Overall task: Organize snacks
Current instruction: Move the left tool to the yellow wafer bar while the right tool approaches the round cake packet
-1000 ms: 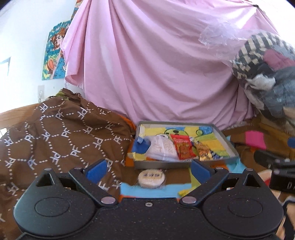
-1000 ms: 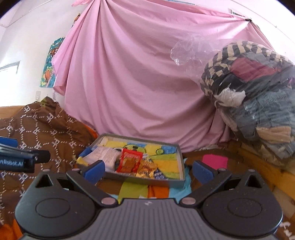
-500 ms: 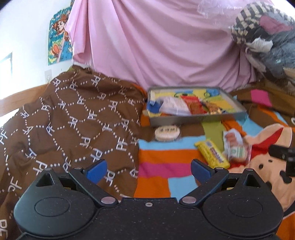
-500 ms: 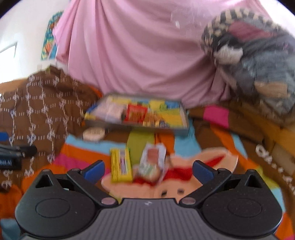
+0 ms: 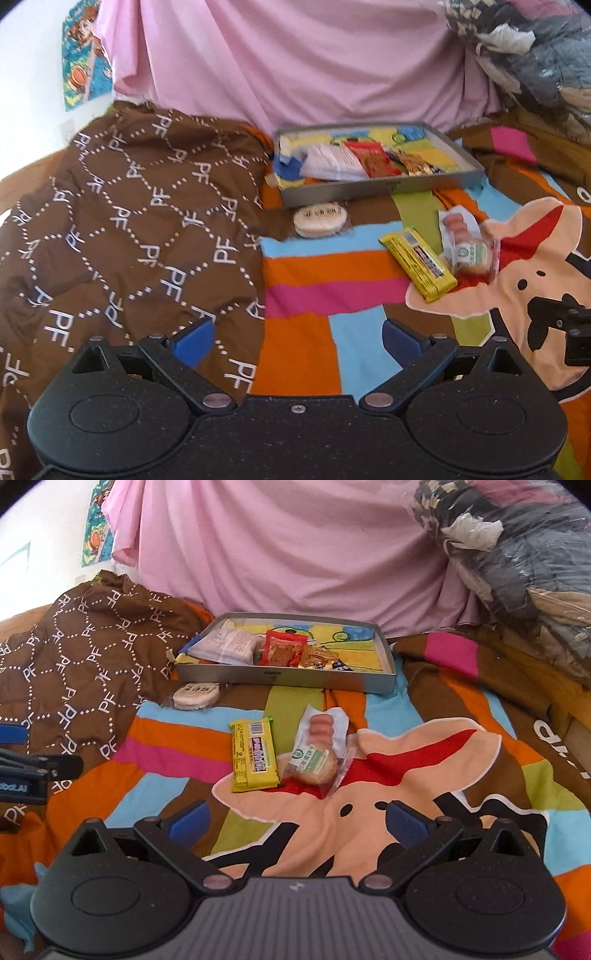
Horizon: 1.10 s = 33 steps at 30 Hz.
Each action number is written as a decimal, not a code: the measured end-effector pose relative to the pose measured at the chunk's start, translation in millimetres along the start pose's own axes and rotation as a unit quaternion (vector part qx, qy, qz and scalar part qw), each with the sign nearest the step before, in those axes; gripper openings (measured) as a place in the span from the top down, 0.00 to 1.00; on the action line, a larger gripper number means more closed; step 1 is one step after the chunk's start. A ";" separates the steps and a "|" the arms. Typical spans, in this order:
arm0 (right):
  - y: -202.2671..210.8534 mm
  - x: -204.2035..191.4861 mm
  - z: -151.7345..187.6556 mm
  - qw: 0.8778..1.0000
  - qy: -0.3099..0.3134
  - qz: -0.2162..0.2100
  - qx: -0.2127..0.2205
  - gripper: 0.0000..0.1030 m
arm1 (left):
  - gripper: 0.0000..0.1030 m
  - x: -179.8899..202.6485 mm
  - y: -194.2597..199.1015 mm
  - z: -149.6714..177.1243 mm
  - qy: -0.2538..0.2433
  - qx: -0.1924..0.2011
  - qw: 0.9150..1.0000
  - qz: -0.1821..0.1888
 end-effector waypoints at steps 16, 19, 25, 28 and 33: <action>-45.2 30.1 -12.9 0.997 0.067 0.005 0.024 0.00 | 0.06 19.3 -50.2 -44.7 -0.002 -0.041 0.999 -0.002; -55.3 38.1 -11.5 0.998 0.056 0.009 0.024 0.00 | 0.06 23.3 -63.1 -53.6 0.002 -0.053 0.999 0.000; -71.1 42.0 -5.7 0.997 0.074 -0.008 0.024 0.00 | 0.07 31.5 -87.8 -66.9 0.032 -0.071 0.997 0.015; -78.8 35.9 -6.7 0.994 0.105 -0.013 0.032 0.00 | 0.07 39.3 -95.8 -70.0 0.044 -0.068 0.996 0.046; -97.8 22.4 -9.7 0.984 0.172 -0.017 0.042 0.00 | 0.07 61.0 -113.3 -69.8 0.043 -0.081 0.993 0.077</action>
Point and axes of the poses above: each gripper's, at about its wrist camera, not at the fingertips, and y roughly against the way its jaws point, x to its right, z to its underside, the point moved 1 cm from there along -y, roughly the way its jaws point, and after that the axes turned 15 degrees about y, right-handed, at the moved point
